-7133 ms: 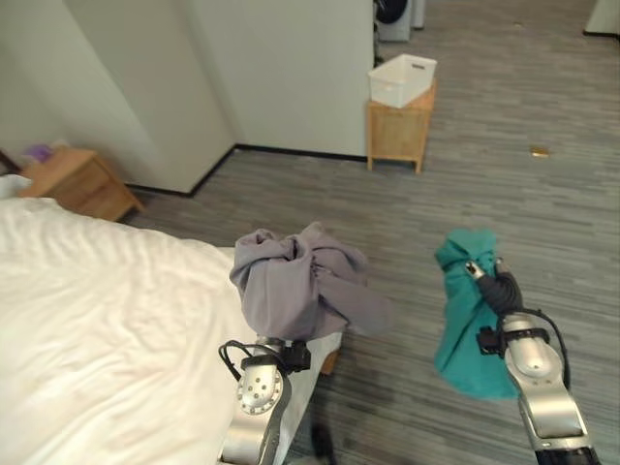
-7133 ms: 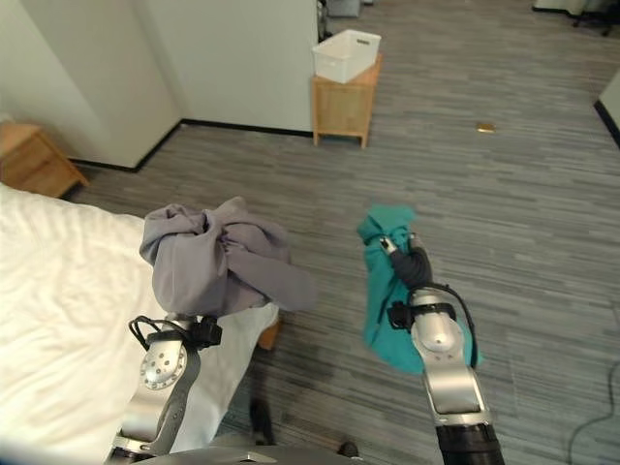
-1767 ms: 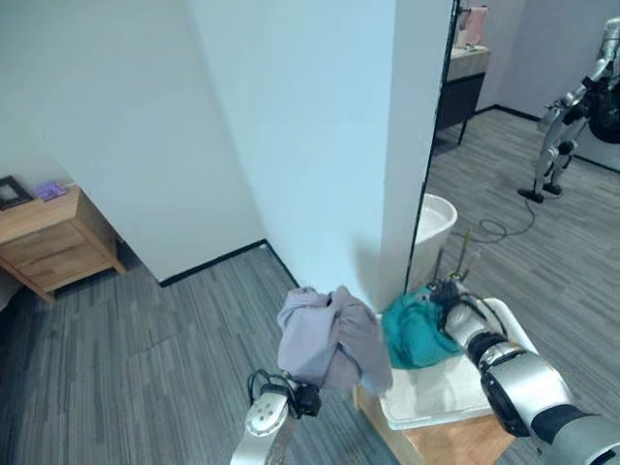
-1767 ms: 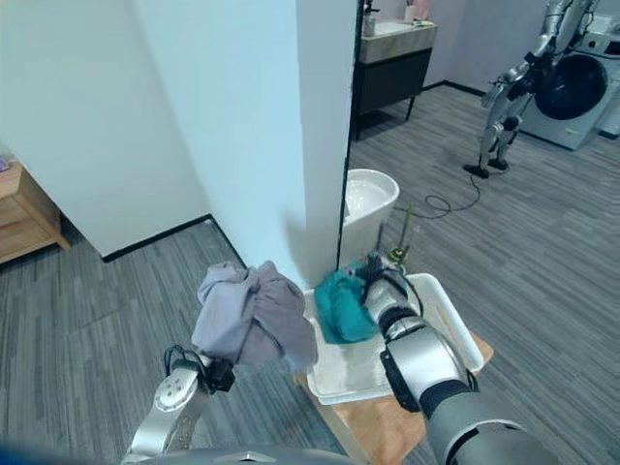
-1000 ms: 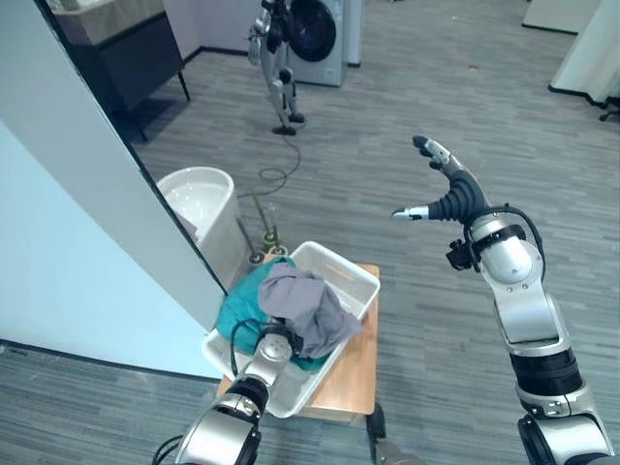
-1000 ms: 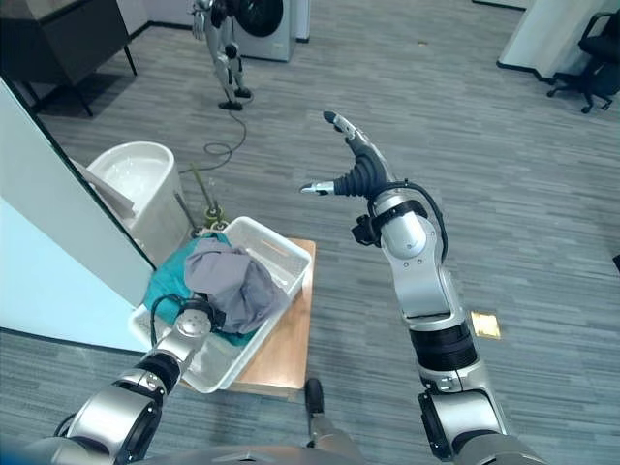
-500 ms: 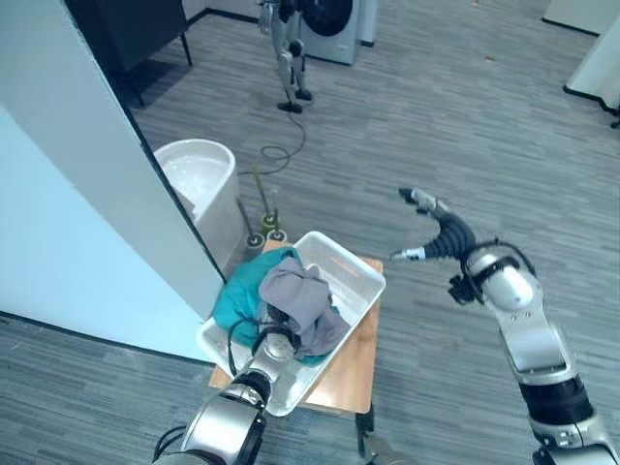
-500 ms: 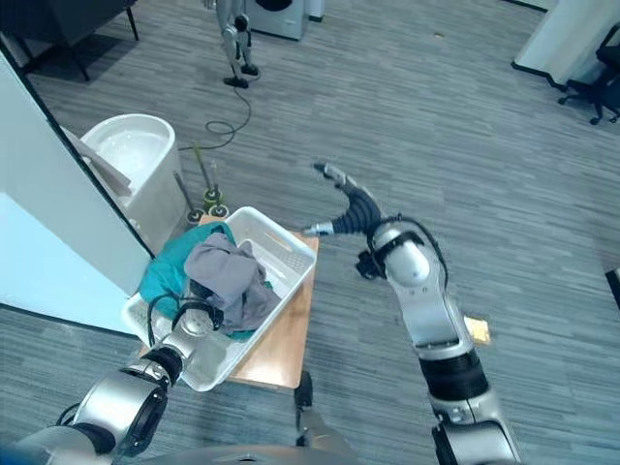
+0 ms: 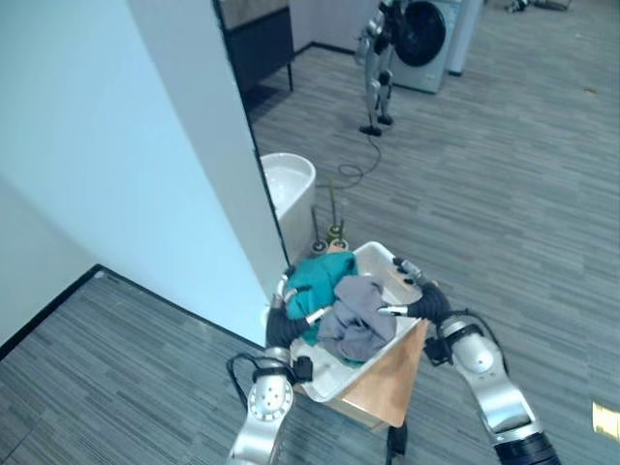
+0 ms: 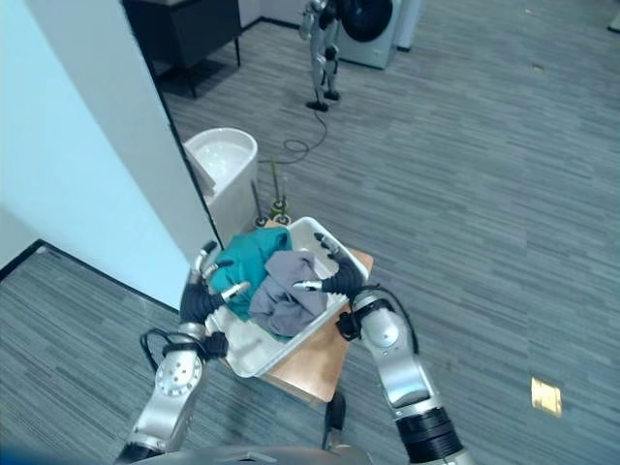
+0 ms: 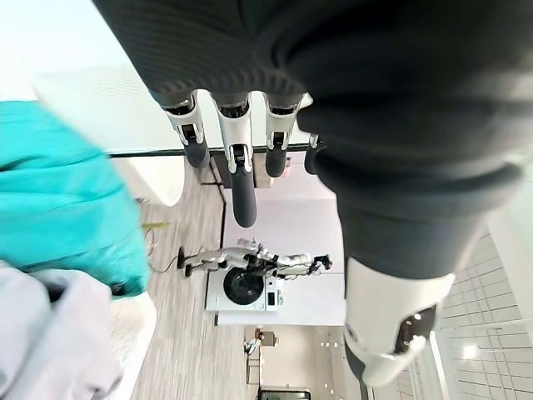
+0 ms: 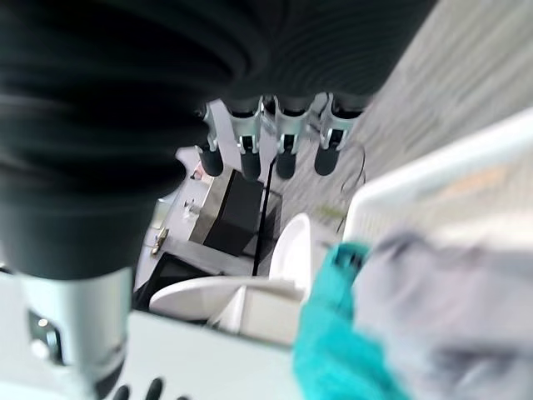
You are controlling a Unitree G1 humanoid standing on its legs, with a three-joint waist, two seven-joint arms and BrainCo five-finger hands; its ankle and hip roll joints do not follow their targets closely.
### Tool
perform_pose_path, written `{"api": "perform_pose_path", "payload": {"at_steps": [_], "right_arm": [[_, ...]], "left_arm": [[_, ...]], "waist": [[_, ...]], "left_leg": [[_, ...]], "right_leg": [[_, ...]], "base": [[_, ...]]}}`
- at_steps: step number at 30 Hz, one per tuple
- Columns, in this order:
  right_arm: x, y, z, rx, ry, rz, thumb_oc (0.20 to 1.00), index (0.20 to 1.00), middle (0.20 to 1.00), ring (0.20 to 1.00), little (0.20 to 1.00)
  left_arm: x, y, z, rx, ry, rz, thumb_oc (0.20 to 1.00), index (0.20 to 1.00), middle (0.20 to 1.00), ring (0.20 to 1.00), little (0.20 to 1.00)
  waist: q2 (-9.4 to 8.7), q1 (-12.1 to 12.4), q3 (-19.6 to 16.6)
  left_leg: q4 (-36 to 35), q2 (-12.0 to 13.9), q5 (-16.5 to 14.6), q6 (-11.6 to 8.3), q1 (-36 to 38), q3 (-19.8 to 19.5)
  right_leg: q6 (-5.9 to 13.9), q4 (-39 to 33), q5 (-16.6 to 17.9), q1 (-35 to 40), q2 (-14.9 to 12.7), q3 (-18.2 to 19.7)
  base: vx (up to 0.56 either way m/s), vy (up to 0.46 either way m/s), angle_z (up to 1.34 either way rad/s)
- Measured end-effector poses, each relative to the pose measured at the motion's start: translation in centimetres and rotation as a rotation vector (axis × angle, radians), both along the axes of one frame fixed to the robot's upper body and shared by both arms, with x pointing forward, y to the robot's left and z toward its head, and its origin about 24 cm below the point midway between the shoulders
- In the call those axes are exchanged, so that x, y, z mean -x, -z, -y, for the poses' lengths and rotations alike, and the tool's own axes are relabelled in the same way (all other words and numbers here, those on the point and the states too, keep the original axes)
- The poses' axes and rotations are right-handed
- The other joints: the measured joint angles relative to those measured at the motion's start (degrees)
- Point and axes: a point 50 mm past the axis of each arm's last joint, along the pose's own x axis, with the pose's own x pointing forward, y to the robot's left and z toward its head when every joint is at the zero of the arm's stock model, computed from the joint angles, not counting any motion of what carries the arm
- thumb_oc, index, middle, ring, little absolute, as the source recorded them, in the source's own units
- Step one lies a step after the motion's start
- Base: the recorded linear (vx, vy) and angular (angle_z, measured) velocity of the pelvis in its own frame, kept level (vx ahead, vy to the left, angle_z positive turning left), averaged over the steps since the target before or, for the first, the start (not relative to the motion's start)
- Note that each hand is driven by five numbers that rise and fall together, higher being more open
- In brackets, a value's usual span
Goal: Pick up bed clothes into laundry basket.
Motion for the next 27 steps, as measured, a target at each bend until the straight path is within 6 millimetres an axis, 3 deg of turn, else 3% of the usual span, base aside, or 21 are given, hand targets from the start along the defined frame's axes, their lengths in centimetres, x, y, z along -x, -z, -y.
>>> {"api": "perform_pose_path", "payload": {"at_steps": [11,12,14,15,16,18,20,23,27], "right_arm": [[1.5,1.6,0.0,-0.1,0.067,-0.023,1.0,1.0,1.0,1.0,1.0],[2.1,2.7,-0.1,-0.125,0.07,-0.071,1.0,1.0,1.0,1.0,1.0],[2.4,3.6,2.6,-0.368,0.232,-0.136,1.0,1.0,1.0,1.0,1.0],[3.9,5.4,5.1,-0.439,0.36,-0.198,1.0,1.0,1.0,1.0,1.0],[5.3,6.9,6.7,-0.416,0.411,-0.266,1.0,1.0,1.0,1.0,1.0],[6.4,8.1,8.0,-0.359,0.398,-0.339,1.0,1.0,1.0,1.0,1.0],[7.1,8.4,8.6,-0.341,0.384,-0.362,1.0,1.0,1.0,1.0,1.0],[7.3,8.4,8.3,-0.349,0.381,-0.362,1.0,1.0,1.0,1.0,1.0],[5.7,6.1,6.8,-0.364,0.326,-0.257,1.0,1.0,1.0,1.0,1.0]], "left_arm": [[0.1,-0.5,-1.1,0.09,-0.03,0.043,1.0,1.0,1.0,1.0,1.0],[0.1,-0.6,-0.9,0.113,-0.023,0.052,1.0,1.0,1.0,1.0,1.0],[-0.2,0.2,0.2,0.256,0.135,-0.035,1.0,1.0,1.0,1.0,1.0],[0.2,1.6,1.0,0.336,0.194,-0.114,1.0,1.0,1.0,1.0,1.0],[0.4,2.4,1.7,0.401,0.219,-0.161,1.0,1.0,1.0,1.0,1.0],[0.3,2.3,1.5,0.474,0.218,-0.16,1.0,1.0,1.0,1.0,1.0],[0.3,2.0,1.3,0.51,0.228,-0.146,1.0,1.0,1.0,1.0,1.0],[0.8,2.3,0.7,0.516,0.207,-0.157,1.0,1.0,1.0,1.0,1.0],[1.1,2.4,0.4,0.524,0.188,-0.163,1.0,1.0,1.0,1.0,1.0]], "waist": [[-0.07,0.6,-0.1],[-0.39,0.9,-2.7],[0.43,0.7,-0.7],[1.39,0.6,-0.7],[1.18,0.4,-0.5],[2.29,-0.5,0.2],[2.97,-1.8,1.1],[3.23,-1.6,0.9],[2.98,-0.1,0.5]], "left_leg": [[0.3,-0.7,-0.1,0.25,1.0,-1.8],[0.0,-1.2,-0.1,0.27,1.1,-2.7],[0.3,-1.4,0.3,0.15,3.4,-3.2],[0.3,-1.5,0.2,0.19,5.0,-3.0],[0.3,-1.7,-0.9,1.37,5.1,-2.8],[-0.1,-2.0,-1.0,1.56,4.9,-2.4],[-0.1,-1.7,-1.1,1.54,5.0,-2.1],[-0.1,-1.7,-1.3,1.4,6.1,-0.9],[0.0,-1.8,-1.3,1.37,6.0,-2.1]], "right_leg": [[0.44,0.0,-0.2,2.0,-1.3,-0.9],[0.78,-0.1,-0.3,2.5,-1.7,-1.6],[0.79,0.0,0.3,5.6,-1.8,-3.0],[1.33,-0.2,-0.2,7.6,-2.2,-3.6],[1.67,-0.3,-1.4,7.8,-2.6,-3.8],[2.02,-0.3,-1.7,7.4,-3.1,-4.0],[2.1,0.0,-1.6,7.4,-3.2,-4.8],[2.05,-0.1,-1.4,7.4,-2.6,-3.4],[1.75,0.0,-0.9,8.1,-2.4,-3.9]], "base": [[0.01,0.009,0.08],[-0.05,0.006,0.1],[-0.1,0.002,0.27],[-0.12,-0.003,0.23],[-0.1,0.0,0.08],[-0.07,0.045,-0.13],[-0.03,0.049,-0.16],[-0.06,0.091,-0.21],[-0.05,0.043,0.11]]}}
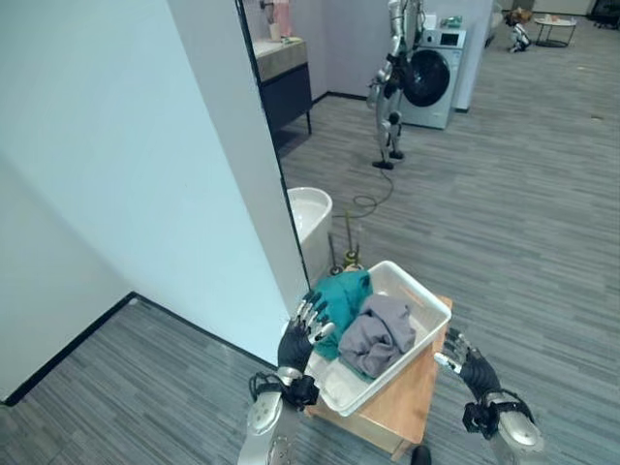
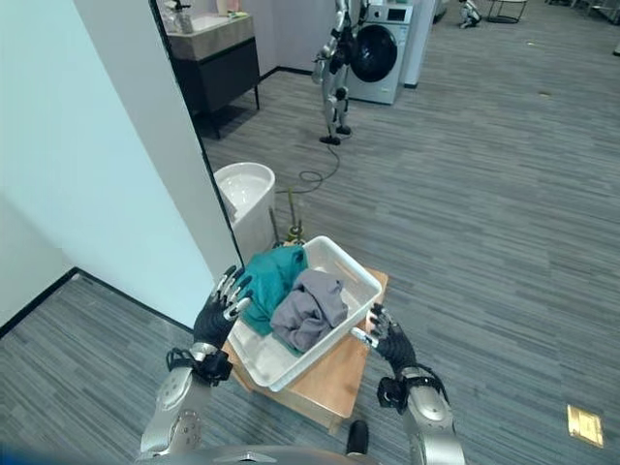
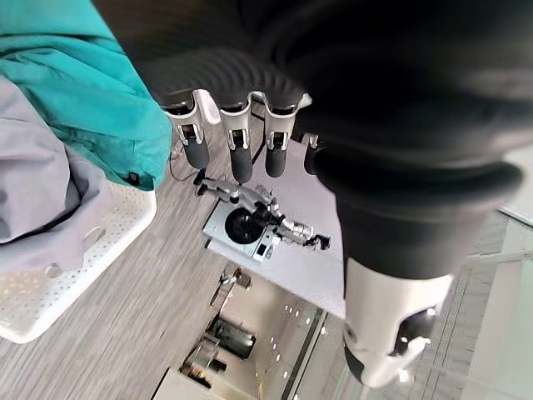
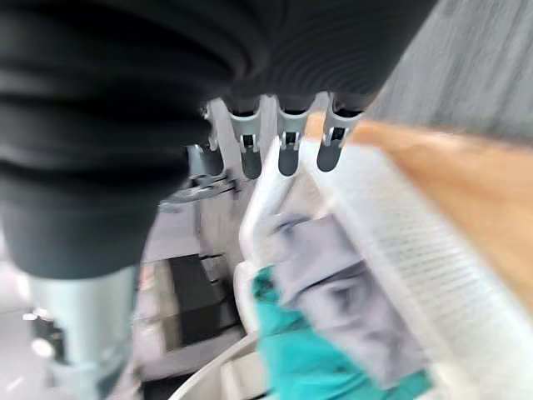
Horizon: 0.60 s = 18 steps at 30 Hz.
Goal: Pick up bed clothes into laundry basket.
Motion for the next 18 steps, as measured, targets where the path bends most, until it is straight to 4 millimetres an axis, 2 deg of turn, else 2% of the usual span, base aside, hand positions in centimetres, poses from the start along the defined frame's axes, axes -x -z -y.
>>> {"api": "perform_pose_path", "payload": {"at_steps": [2,3,4,6,7,8,9,10,11,12,13,14,16,17,18], "right_arm": [[-0.7,-1.6,-1.1,0.022,-0.034,0.069,1.0,1.0,1.0,1.0,1.0],[-1.8,-3.0,-2.2,0.027,-0.067,0.146,1.0,1.0,1.0,1.0,1.0],[-2.2,-3.5,-2.7,0.03,-0.074,0.163,1.0,1.0,1.0,1.0,1.0],[-3.4,-5.4,-3.1,0.055,-0.068,0.246,1.0,1.0,1.0,1.0,1.0],[-4.4,-7.7,-3.2,0.097,-0.083,0.342,1.0,1.0,1.0,1.0,1.0],[-5.7,-10.3,-4.0,0.128,-0.121,0.448,1.0,1.0,1.0,1.0,1.0],[-5.8,-11.1,-4.2,0.144,-0.133,0.479,1.0,1.0,1.0,1.0,1.0],[-5.9,-12.3,-5.2,0.173,-0.188,0.534,1.0,1.0,1.0,1.0,1.0],[-6.2,-12.5,-5.9,0.169,-0.222,0.541,1.0,1.0,1.0,1.0,1.0],[-6.5,-12.4,-7.0,0.161,-0.274,0.535,1.0,1.0,1.0,1.0,1.0],[-6.3,-12.0,-8.2,0.16,-0.327,0.518,1.0,1.0,1.0,1.0,1.0],[-6.3,-11.7,-8.3,0.156,-0.331,0.505,1.0,1.0,1.0,1.0,1.0],[-6.4,-11.0,-8.2,0.169,-0.328,0.468,1.0,1.0,1.0,1.0,1.0],[-6.5,-10.5,-8.1,0.176,-0.327,0.439,1.0,1.0,1.0,1.0,1.0],[-6.7,-10.1,-7.7,0.189,-0.312,0.42,1.0,1.0,1.0,1.0,1.0]], "left_arm": [[-0.2,-0.3,-0.4,0.001,-0.025,0.013,1.0,1.0,1.0,1.0,1.0],[-0.3,-0.5,-1.0,-0.006,-0.045,0.022,1.0,1.0,1.0,1.0,1.0],[-0.4,-0.5,-1.4,-0.015,-0.06,0.019,1.0,1.0,1.0,1.0,1.0],[-0.8,-0.6,-1.5,-0.026,-0.081,0.012,1.0,1.0,1.0,1.0,1.0],[-1.7,-0.7,-1.1,-0.047,-0.083,-0.006,1.0,1.0,1.0,1.0,1.0],[-1.8,-0.6,-1.2,-0.061,-0.094,-0.027,1.0,1.0,1.0,1.0,1.0],[-1.6,-0.3,-1.1,-0.073,-0.091,-0.041,1.0,1.0,1.0,1.0,1.0],[-0.8,0.4,-1.3,-0.079,-0.106,-0.074,1.0,1.0,1.0,1.0,1.0],[0.0,1.0,-1.7,-0.078,-0.131,-0.108,1.0,1.0,1.0,1.0,1.0],[1.6,2.0,-2.7,-0.079,-0.184,-0.164,1.0,1.0,1.0,1.0,1.0],[4.0,3.4,-3.8,-0.08,-0.252,-0.253,1.0,1.0,1.0,1.0,1.0],[4.7,3.7,-4.1,-0.081,-0.27,-0.279,1.0,1.0,1.0,1.0,1.0],[5.6,4.0,-4.0,-0.067,-0.292,-0.305,1.0,1.0,1.0,1.0,1.0],[5.9,4.2,-3.7,-0.062,-0.281,-0.317,1.0,1.0,1.0,1.0,1.0],[5.1,4.1,-3.4,-0.058,-0.255,-0.309,1.0,1.0,1.0,1.0,1.0]], "waist": [[-0.2,0.4,0.0],[-0.64,0.8,-0.2],[-0.75,1.9,-0.3],[-1.08,1.8,-0.3],[-1.62,1.1,-0.3],[-2.97,2.5,0.0],[-2.91,2.6,0.0],[-2.56,2.1,0.5],[-2.59,2.4,0.4],[-1.5,3.7,0.4],[-1.03,5.5,0.5],[-0.52,6.8,0.8],[-0.41,8.3,1.2],[0.5,8.3,1.9],[0.49,6.0,3.2]], "left_leg": [[0.0,0.0,0.0,0.03,-0.1,-1.4],[0.0,0.0,0.1,0.02,-0.1,-2.4],[0.0,0.0,0.1,0.06,-0.2,-2.5],[0.0,0.4,0.4,0.38,-1.7,-5.2],[0.9,0.2,1.2,1.1,-4.8,-10.2],[1.3,0.6,2.7,-0.4,-6.6,-14.3],[2.0,1.3,2.8,-0.59,-7.8,-16.1],[1.9,2.1,3.3,-0.86,-8.0,-19.9],[1.0,2.7,3.7,-1.46,-7.2,-20.9],[0.4,4.2,4.1,-0.74,-6.5,-20.8],[0.5,6.0,4.5,0.81,-5.9,-20.7],[0.9,6.4,4.5,3.09,-6.5,-21.4],[3.4,6.7,6.3,5.89,-10.2,-23.4],[3.9,6.2,8.6,8.06,-12.2,-23.3],[6.0,4.7,13.7,7.55,-15.3,-19.2]], "right_leg": [[0.07,0.0,0.0,0.9,-0.3,-1.2],[0.17,0.1,-0.2,1.6,-0.5,-1.7],[0.36,0.8,-0.4,1.2,-0.6,-1.4],[1.17,3.6,-2.1,0.2,-1.0,-0.5],[2.1,10.1,-7.4,-2.5,0.9,12.8],[4.15,14.2,-11.9,-3.7,2.7,26.8],[4.24,15.1,-13.8,-3.2,3.8,32.0],[3.65,13.4,-15.9,-0.9,4.4,32.2],[3.58,11.7,-16.5,0.6,4.4,29.4],[2.42,10.3,-15.8,2.1,5.2,26.3],[1.5,7.7,-14.8,4.7,6.8,24.5],[1.3,7.2,-14.6,5.1,7.3,23.5],[0.97,6.7,-14.2,5.5,7.9,20.6],[0.26,7.0,-14.3,6.1,8.0,18.0],[-0.49,7.8,-14.5,6.3,6.2,13.5]], "base": [[-0.06,0.001,0.36],[-0.13,-0.024,0.31],[-0.14,-0.041,0.19],[-0.08,-0.071,0.79],[-0.13,-0.196,1.74],[-0.1,-0.241,1.74],[-0.12,-0.379,1.64],[-0.07,-0.332,1.25],[-0.08,-0.269,0.97],[-0.12,-0.286,0.39],[-0.17,-0.271,0.34],[-0.16,-0.27,0.52],[-0.22,-0.087,0.84],[-0.31,-0.054,1.51],[-0.36,-0.079,2.08]]}}
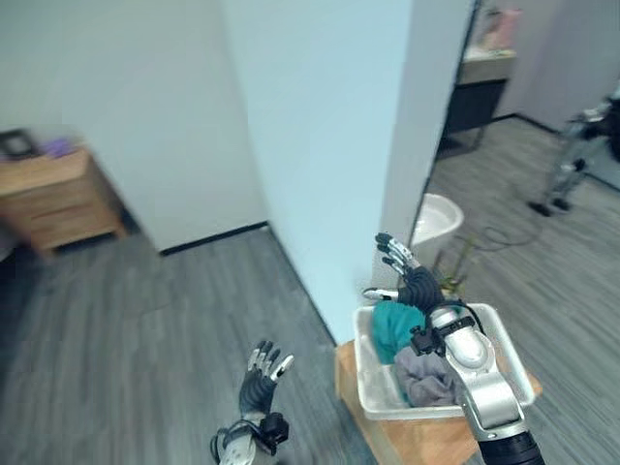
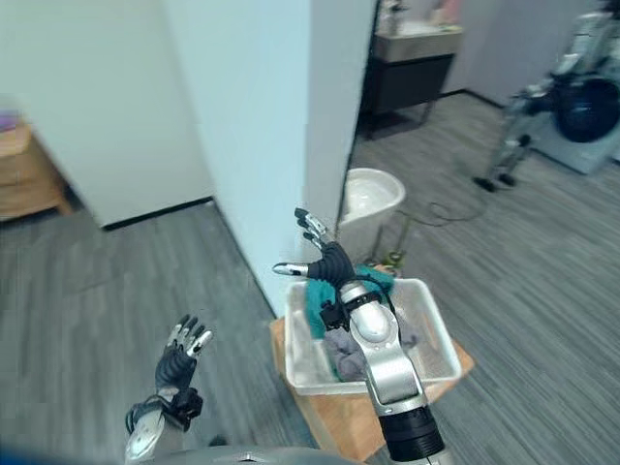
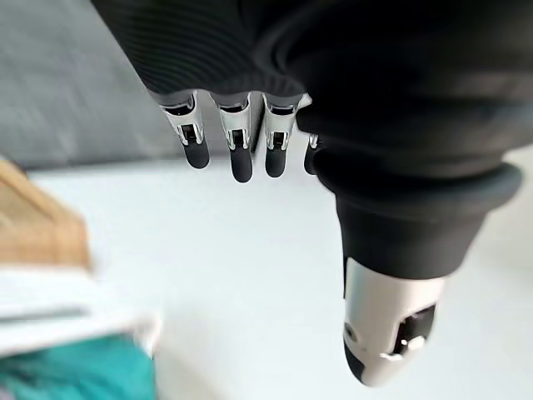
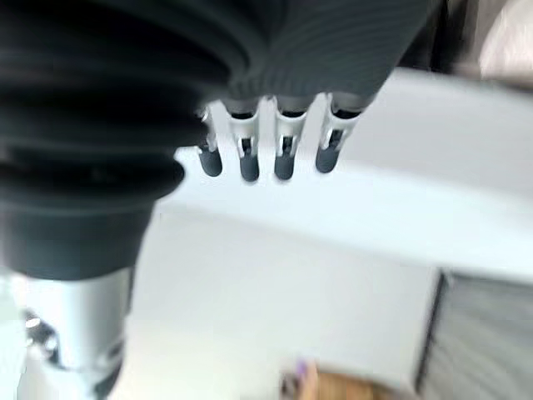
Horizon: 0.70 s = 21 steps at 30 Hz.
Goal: Pick up bed clothes into laundry basket.
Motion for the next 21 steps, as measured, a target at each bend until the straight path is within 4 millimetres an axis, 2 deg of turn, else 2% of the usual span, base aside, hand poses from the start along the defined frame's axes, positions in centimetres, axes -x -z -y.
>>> {"api": "perform_pose_path", "payload": {"at_steps": [1,2,3,4,5,6,7,8,9,10,11,12,13,14,15,16,17,18,19,20,21], "right_arm": [[0.0,0.3,0.4,0.018,0.014,-0.015,1.0,1.0,1.0,1.0,1.0],[-0.1,0.3,0.3,0.042,0.004,-0.017,1.0,1.0,1.0,1.0,1.0],[-0.1,0.1,0.4,0.041,0.011,-0.007,1.0,1.0,1.0,1.0,1.0],[0.0,0.0,0.6,0.04,0.026,-0.003,1.0,1.0,1.0,1.0,1.0],[0.2,0.0,1.1,0.05,0.059,-0.006,1.0,1.0,1.0,1.0,1.0],[0.6,0.2,1.8,0.05,0.089,-0.013,1.0,1.0,1.0,1.0,1.0],[0.9,0.3,2.5,0.049,0.117,-0.017,1.0,1.0,1.0,1.0,1.0],[0.7,0.0,2.6,0.049,0.128,-0.006,1.0,1.0,1.0,1.0,1.0],[0.7,-0.1,2.9,0.048,0.152,0.003,1.0,1.0,1.0,1.0,1.0],[0.6,0.0,3.2,0.056,0.168,0.001,1.0,1.0,1.0,1.0,1.0],[0.4,-0.1,3.3,0.063,0.171,0.004,1.0,1.0,1.0,1.0,1.0],[-0.2,-0.4,2.9,0.06,0.153,0.009,1.0,1.0,1.0,1.0,1.0],[-0.5,-1.1,2.5,0.059,0.136,0.034,1.0,1.0,1.0,1.0,1.0],[-0.4,-1.7,2.7,0.07,0.135,0.063,1.0,1.0,1.0,1.0,1.0],[-0.5,-1.6,2.7,0.071,0.135,0.059,1.0,1.0,1.0,1.0,1.0],[-0.4,-1.5,2.8,0.075,0.134,0.05,1.0,1.0,1.0,1.0,1.0],[-0.4,-1.5,2.9,0.08,0.135,0.052,1.0,1.0,1.0,1.0,1.0],[-0.5,-1.7,3.2,0.085,0.14,0.061,1.0,1.0,1.0,1.0,1.0],[-0.7,-1.8,3.0,0.078,0.14,0.063,1.0,1.0,1.0,1.0,1.0],[-0.8,-1.4,2.6,0.039,0.145,0.044,1.0,1.0,1.0,1.0,1.0],[-0.6,-0.9,2.0,0.009,0.14,0.019,1.0,1.0,1.0,1.0,1.0]], "left_arm": [[-1.0,-0.3,0.3,0.011,0.015,0.024,1.0,1.0,1.0,1.0,1.0],[-1.8,-0.9,0.1,0.017,0.016,0.061,1.0,1.0,1.0,1.0,1.0],[-2.0,-1.0,-0.1,0.016,0.017,0.065,1.0,1.0,1.0,1.0,1.0],[-2.4,-1.1,-0.1,0.018,0.024,0.072,1.0,1.0,1.0,1.0,1.0],[-2.8,-1.3,-0.3,0.022,0.033,0.083,1.0,1.0,1.0,1.0,1.0],[-3.1,-1.3,0.0,0.029,0.053,0.086,1.0,1.0,1.0,1.0,1.0],[-3.3,-1.5,0.2,0.033,0.065,0.096,1.0,1.0,1.0,1.0,1.0],[-3.4,-1.8,0.4,0.038,0.065,0.11,1.0,1.0,1.0,1.0,1.0],[-4.8,-2.4,0.8,0.047,0.09,0.145,1.0,1.0,1.0,1.0,1.0],[-6.0,-3.1,1.3,0.056,0.118,0.172,1.0,1.0,1.0,1.0,1.0],[-7.0,-3.9,1.5,0.048,0.144,0.209,1.0,1.0,1.0,1.0,1.0],[-7.4,-4.6,1.5,0.048,0.148,0.242,1.0,1.0,1.0,1.0,1.0],[-7.2,-4.4,1.7,0.059,0.149,0.234,1.0,1.0,1.0,1.0,1.0],[-7.2,-4.4,2.1,0.063,0.173,0.233,1.0,1.0,1.0,1.0,1.0],[-7.1,-4.3,2.3,0.069,0.183,0.229,1.0,1.0,1.0,1.0,1.0],[-7.0,-4.1,2.4,0.071,0.187,0.22,1.0,1.0,1.0,1.0,1.0],[-6.9,-4.0,2.4,0.074,0.196,0.222,1.0,1.0,1.0,1.0,1.0],[-6.8,-4.1,2.5,0.073,0.209,0.231,1.0,1.0,1.0,1.0,1.0],[-6.6,-4.3,2.1,0.06,0.209,0.245,1.0,1.0,1.0,1.0,1.0],[-6.6,-4.3,1.3,0.029,0.208,0.246,1.0,1.0,1.0,1.0,1.0],[-6.4,-4.2,0.7,0.01,0.208,0.23,1.0,1.0,1.0,1.0,1.0]], "waist": [[-0.66,-1.8,0.9],[-1.55,-0.8,1.4],[-1.11,-2.2,1.1],[-1.06,-3.3,1.0],[-2.04,-4.6,1.4],[-3.09,-6.0,1.7],[-3.2,-6.8,1.0],[-2.64,-6.6,0.9],[-2.18,-8.1,0.9],[-2.92,-9.1,0.2],[-4.29,-8.9,0.0],[-5.1,-7.5,0.4],[-3.51,-6.7,0.5],[-1.7,-8.0,0.6],[-1.99,-7.7,1.1],[-2.57,-8.0,1.3],[-2.56,-9.0,0.8],[-0.99,-9.7,-0.7],[-0.97,-8.9,-1.8],[-3.57,-8.9,-2.4],[-5.16,-8.6,-2.4]], "left_leg": [[0.2,-1.9,6.6,0.83,-2.6,6.3],[-0.1,-2.0,-4.7,4.27,-1.4,15.6],[3.8,-0.9,-10.9,4.88,-1.1,24.0],[8.4,-1.0,-11.4,3.79,-1.1,24.9],[17.7,-3.4,-17.4,1.04,0.5,24.7],[21.3,-4.6,-18.6,0.27,1.6,24.8],[20.5,-5.8,-18.5,-0.62,3.3,24.8],[17.6,-6.6,-18.5,-0.43,4.3,26.1],[10.4,-9.3,-16.8,-3.1,4.2,25.5],[1.9,-11.5,-14.1,-7.42,5.1,24.3],[-0.6,-11.5,-15.0,-7.54,5.8,27.1],[4.9,-8.4,-17.0,-2.87,6.6,34.2],[6.1,-3.6,-17.2,-3.46,12.1,43.8],[3.0,-4.3,-15.8,-4.99,14.3,44.4],[1.8,-5.9,-13.5,-1.39,15.1,46.0],[1.9,-7.6,-11.2,3.19,14.7,49.5],[1.9,-7.8,-11.4,4.86,14.0,53.7],[0.2,-8.2,-13.0,4.29,14.2,54.6],[-3.0,-9.1,-14.8,0.25,14.0,51.9],[-3.3,-11.0,-13.8,0.46,13.1,50.9],[-2.1,-10.5,-13.9,0.66,11.0,49.1]], "right_leg": [[-0.58,0.2,-0.5,0.1,-1.8,-3.7],[-3.3,0.6,-0.6,-0.9,-2.7,-5.3],[-2.71,-0.1,0.1,-0.3,-2.7,-7.6],[-2.97,-0.8,-0.1,0.0,-2.9,-8.7],[-2.55,1.9,-0.6,0.4,-5.0,-11.5],[-2.29,2.8,-1.2,1.3,-6.5,-13.4],[-2.19,3.8,-2.6,1.7,-7.1,-14.8],[-1.52,5.7,-3.3,1.4,-6.9,-15.3],[-1.51,5.3,-4.7,2.3,-7.0,-21.2],[-2.26,1.6,-4.2,3.3,-6.3,-24.8],[-4.54,-1.3,-1.5,3.9,-7.9,-27.9],[-3.79,-1.1,-0.4,3.6,-8.2,-28.8],[-1.15,-0.6,0.5,5.9,-8.3,-32.5],[-0.1,1.7,-0.4,7.4,-9.5,-36.0],[-0.23,6.7,-0.8,7.3,-13.1,-37.4],[-1.7,12.0,-0.4,7.4,-16.5,-39.9],[-2.71,12.8,0.1,8.0,-16.9,-42.6],[-2.52,11.4,-0.7,8.9,-15.4,-43.8],[-1.3,9.7,-1.5,9.0,-14.0,-42.9],[1.36,7.9,-3.3,9.5,-14.8,-41.8],[1.14,5.1,-2.4,10.0,-13.8,-42.9]], "base": [[-0.25,-0.095,1.81],[-0.29,-0.186,1.32],[-0.19,-0.153,0.76],[-0.1,-0.155,0.94],[-0.07,-0.079,1.18],[-0.09,-0.061,1.33],[-0.08,-0.008,1.11],[-0.09,0.057,1.53],[-0.04,0.068,2.03],[-0.06,0.086,2.5],[-0.1,0.076,1.79],[-0.16,0.141,1.23],[-0.16,0.177,1.39],[-0.13,0.188,1.46],[-0.09,0.233,1.57],[-0.06,0.28,1.32],[-0.09,0.347,1.52],[-0.13,0.332,1.14],[-0.12,0.297,0.83],[-0.07,0.176,0.63],[-0.04,0.273,0.68]]}}
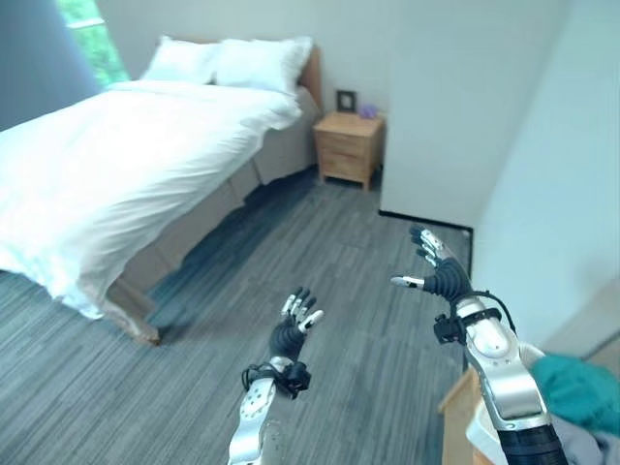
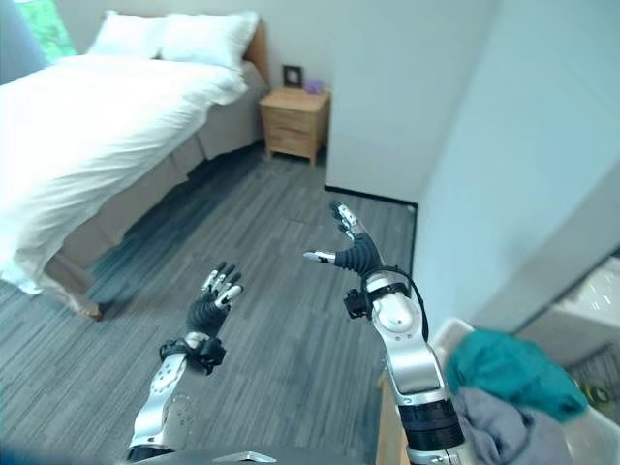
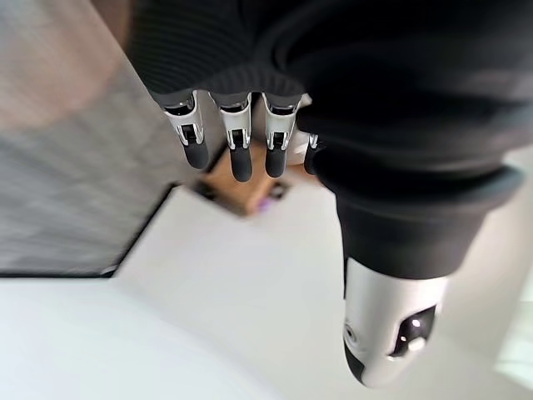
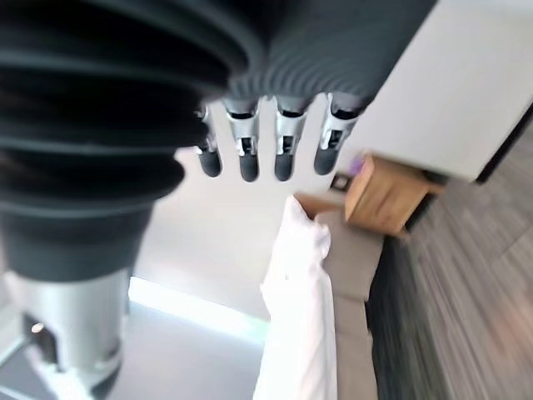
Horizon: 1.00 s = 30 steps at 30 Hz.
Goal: Pick up bed clothes into laundry basket.
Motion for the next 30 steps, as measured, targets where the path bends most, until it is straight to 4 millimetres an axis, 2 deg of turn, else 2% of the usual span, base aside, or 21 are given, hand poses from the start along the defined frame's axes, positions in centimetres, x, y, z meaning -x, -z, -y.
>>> {"api": "perform_pose_path", "payload": {"at_steps": [2,3,5,7,8,9,11,12,13,14,15,16,17,18,19,22,25,27,28,29,30], "right_arm": [[0.2,0.5,-0.9,-0.029,-0.022,-0.03,1.0,1.0,1.0,1.0,1.0],[0.1,1.3,-1.4,-0.052,-0.024,-0.066,1.0,1.0,1.0,1.0,1.0],[0.1,1.9,-1.0,-0.038,0.004,-0.09,1.0,1.0,1.0,1.0,1.0],[0.2,2.2,-0.8,-0.038,0.025,-0.099,1.0,1.0,1.0,1.0,1.0],[0.3,2.2,-1.2,-0.054,0.023,-0.096,1.0,1.0,1.0,1.0,1.0],[0.6,2.3,-2.0,-0.066,0.011,-0.094,1.0,1.0,1.0,1.0,1.0],[0.9,2.7,-2.6,-0.066,-0.011,-0.107,1.0,1.0,1.0,1.0,1.0],[1.0,3.4,-3.8,-0.07,-0.037,-0.137,1.0,1.0,1.0,1.0,1.0],[1.0,3.7,-4.3,-0.069,-0.05,-0.15,1.0,1.0,1.0,1.0,1.0],[1.0,3.9,-4.8,-0.075,-0.062,-0.166,1.0,1.0,1.0,1.0,1.0],[1.0,4.7,-5.2,-0.082,-0.064,-0.204,1.0,1.0,1.0,1.0,1.0],[1.1,5.1,-5.3,-0.079,-0.066,-0.223,1.0,1.0,1.0,1.0,1.0],[1.0,5.0,-5.4,-0.077,-0.069,-0.219,1.0,1.0,1.0,1.0,1.0],[1.0,4.9,-5.4,-0.076,-0.071,-0.211,1.0,1.0,1.0,1.0,1.0],[1.0,4.9,-5.3,-0.07,-0.071,-0.213,1.0,1.0,1.0,1.0,1.0],[1.1,5.0,-5.4,-0.067,-0.075,-0.218,1.0,1.0,1.0,1.0,1.0],[1.0,5.1,-4.9,-0.052,-0.065,-0.218,1.0,1.0,1.0,1.0,1.0],[0.7,4.9,-4.5,-0.045,-0.055,-0.212,1.0,1.0,1.0,1.0,1.0],[-0.1,3.9,-4.5,-0.034,-0.056,-0.174,1.0,1.0,1.0,1.0,1.0],[-0.3,3.7,-4.4,-0.029,-0.056,-0.165,1.0,1.0,1.0,1.0,1.0],[-0.6,3.3,-4.5,-0.012,-0.064,-0.152,1.0,1.0,1.0,1.0,1.0]], "left_arm": [[0.3,0.3,-0.2,-0.006,0.002,-0.017,1.0,1.0,1.0,1.0,1.0],[0.7,0.5,-0.3,-0.011,0.006,-0.038,1.0,1.0,1.0,1.0,1.0],[0.5,-0.2,0.8,0.003,0.041,-0.014,1.0,1.0,1.0,1.0,1.0],[0.2,-1.2,1.8,0.024,0.06,0.032,1.0,1.0,1.0,1.0,1.0],[0.0,-1.3,1.7,0.024,0.055,0.037,1.0,1.0,1.0,1.0,1.0],[-0.5,-1.7,1.9,0.023,0.066,0.054,1.0,1.0,1.0,1.0,1.0],[-0.5,-1.7,2.2,0.02,0.08,0.055,1.0,1.0,1.0,1.0,1.0],[0.0,-1.1,2.9,0.026,0.115,0.023,1.0,1.0,1.0,1.0,1.0],[0.4,-0.8,2.9,0.027,0.117,0.009,1.0,1.0,1.0,1.0,1.0],[0.6,-0.6,2.5,0.018,0.115,-0.002,1.0,1.0,1.0,1.0,1.0],[1.0,0.1,2.4,0.021,0.111,-0.043,1.0,1.0,1.0,1.0,1.0],[1.5,0.4,2.4,0.03,0.105,-0.059,1.0,1.0,1.0,1.0,1.0],[1.9,0.5,2.6,0.048,0.098,-0.065,1.0,1.0,1.0,1.0,1.0],[2.0,0.6,2.7,0.056,0.094,-0.071,1.0,1.0,1.0,1.0,1.0],[1.8,0.3,2.6,0.053,0.099,-0.058,1.0,1.0,1.0,1.0,1.0],[1.8,0.1,2.8,0.057,0.12,-0.045,1.0,1.0,1.0,1.0,1.0],[1.4,-0.1,3.1,0.06,0.136,-0.031,1.0,1.0,1.0,1.0,1.0],[1.3,-0.2,3.3,0.061,0.144,-0.032,1.0,1.0,1.0,1.0,1.0],[0.9,-0.5,3.5,0.059,0.157,-0.014,1.0,1.0,1.0,1.0,1.0],[0.6,-0.7,3.7,0.057,0.166,-0.008,1.0,1.0,1.0,1.0,1.0],[0.3,-0.9,3.6,0.054,0.163,0.002,1.0,1.0,1.0,1.0,1.0]], "waist": [[-0.76,0.2,0.8],[-0.31,1.3,1.6],[1.71,0.7,2.7],[2.51,0.8,3.3],[2.44,0.7,3.2],[2.62,0.8,3.4],[3.39,0.7,4.1],[5.12,-0.9,4.7],[4.52,-0.5,4.6],[2.8,-0.7,4.4],[1.41,-1.8,3.7],[0.98,-1.3,3.2],[1.85,-0.8,2.6],[2.73,-0.8,2.0],[2.83,-1.4,1.7],[2.66,-2.1,1.5],[2.9,-2.0,1.4],[4.07,-1.7,2.1],[6.09,-2.0,3.5],[6.03,-2.0,3.5],[4.98,-1.7,3.1]], "left_leg": [[1.1,1.1,0.1,0.3,-2.0,-1.4],[3.5,1.6,-1.2,1.3,-2.9,-3.6],[3.7,2.4,-2.0,1.44,-3.4,-7.8],[2.0,1.3,-1.6,3.07,-3.7,-11.8],[1.9,1.1,-1.3,3.52,-4.8,-13.8],[0.8,0.7,0.2,4.59,-6.0,-16.5],[-0.5,-0.1,1.9,4.88,-7.4,-19.6],[-1.1,-0.8,2.1,4.82,-8.9,-23.8],[-1.1,-1.4,1.2,2.31,-9.0,-22.5],[0.0,-2.7,-0.1,0.03,-8.8,-21.5],[8.0,-2.1,-2.2,0.47,-9.9,-21.9],[12.4,-0.4,-3.3,-0.23,-9.7,-23.1],[10.5,0.6,-4.4,-1.32,-7.0,-24.5],[4.9,0.1,-4.2,-2.17,-4.5,-24.8],[1.3,-0.4,-1.5,-1.97,-2.4,-24.0],[-0.2,-0.8,-0.9,-1.95,0.7,-23.7],[-0.7,-1.0,-0.9,-1.91,0.9,-24.4],[-0.9,-0.7,-0.9,-1.73,0.8,-24.6],[-0.4,-0.4,-1.0,-0.35,0.2,-25.0],[-0.8,-1.0,-1.5,0.0,0.3,-25.7],[-1.4,-2.2,-3.4,0.07,-0.3,-26.1]], "right_leg": [[-1.27,-2.3,2.1,-0.1,1.8,-1.2],[-0.9,-1.0,3.9,0.4,2.0,-1.8],[-1.18,5.8,3.6,-0.2,-0.1,-2.2],[-1.08,10.6,1.9,-1.6,-1.9,1.7],[-0.73,10.9,1.5,-2.7,-0.3,7.8],[-0.41,10.7,-0.7,-4.7,3.5,17.2],[-0.84,9.3,-4.9,-8.1,9.4,27.2],[-0.93,6.8,-6.6,-14.6,15.6,40.3],[-3.01,4.7,-5.4,-17.6,15.3,38.7],[-5.67,3.5,-3.0,-19.1,13.0,37.7],[-4.84,4.1,-1.2,-18.5,10.0,35.1],[-4.83,3.9,-1.2,-18.0,9.6,34.4],[-4.6,3.8,-1.2,-17.8,9.9,34.2],[-4.01,3.8,-1.0,-18.0,10.1,34.0],[-3.43,1.1,0.6,-16.3,9.7,32.2],[-2.61,-3.6,3.4,-11.8,10.1,30.6],[-2.41,-4.1,3.7,-10.8,10.0,29.4],[-1.8,2.9,3.0,-14.0,9.2,29.3],[-1.72,20.2,3.1,-23.3,6.4,30.3],[-0.88,24.9,1.5,-26.5,4.8,30.3],[-0.87,25.9,-0.3,-29.9,4.3,31.7]], "base": [[-0.06,0.396,0.42],[-0.05,0.285,0.37],[-0.05,0.151,0.76],[-0.04,0.133,0.86],[-0.02,0.15,0.86],[0.05,0.233,0.89],[0.16,0.246,1.1],[0.2,0.145,1.18],[0.18,0.083,0.98],[0.16,0.049,0.69],[0.07,0.014,0.6],[0.12,0.025,0.39],[0.08,0.017,-0.18],[0.11,0.032,-0.23],[0.04,0.025,-0.14],[0.03,0.045,-0.07],[-0.02,0.084,0.08],[-0.02,0.155,0.03],[0.14,0.067,0.1],[0.16,0.018,0.12],[0.2,-0.029,0.02]]}}
